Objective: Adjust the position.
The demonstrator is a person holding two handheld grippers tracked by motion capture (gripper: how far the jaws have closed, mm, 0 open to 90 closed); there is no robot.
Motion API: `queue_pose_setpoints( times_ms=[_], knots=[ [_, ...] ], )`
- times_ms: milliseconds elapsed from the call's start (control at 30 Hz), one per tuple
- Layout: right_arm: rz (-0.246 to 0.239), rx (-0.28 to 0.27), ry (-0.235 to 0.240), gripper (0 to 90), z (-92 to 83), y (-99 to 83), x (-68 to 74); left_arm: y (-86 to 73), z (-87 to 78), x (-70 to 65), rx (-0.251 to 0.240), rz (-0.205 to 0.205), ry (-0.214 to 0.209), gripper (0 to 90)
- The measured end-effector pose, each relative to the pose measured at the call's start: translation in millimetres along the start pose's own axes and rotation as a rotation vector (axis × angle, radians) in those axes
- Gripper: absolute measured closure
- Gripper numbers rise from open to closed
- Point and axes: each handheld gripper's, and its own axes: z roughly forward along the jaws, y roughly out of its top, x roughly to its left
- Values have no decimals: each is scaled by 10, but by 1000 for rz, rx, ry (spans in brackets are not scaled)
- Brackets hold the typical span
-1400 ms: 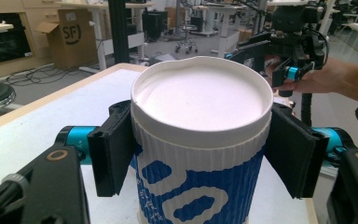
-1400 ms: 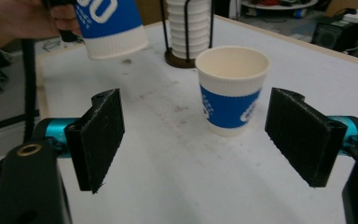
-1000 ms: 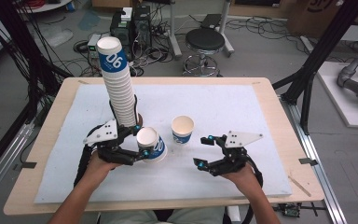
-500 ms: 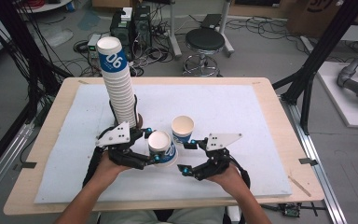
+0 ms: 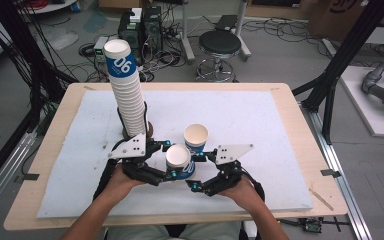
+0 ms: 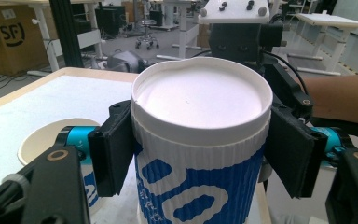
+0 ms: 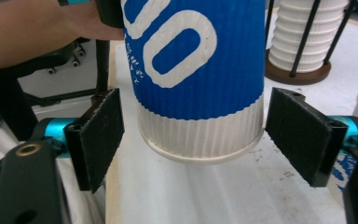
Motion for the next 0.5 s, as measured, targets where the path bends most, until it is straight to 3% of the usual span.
queue_pose_setpoints(
  times_ms=[500],
  knots=[
    [-15, 31, 26, 203, 56, -4, 21, -26, 22, -25, -2, 9, -37, 299]
  ],
)
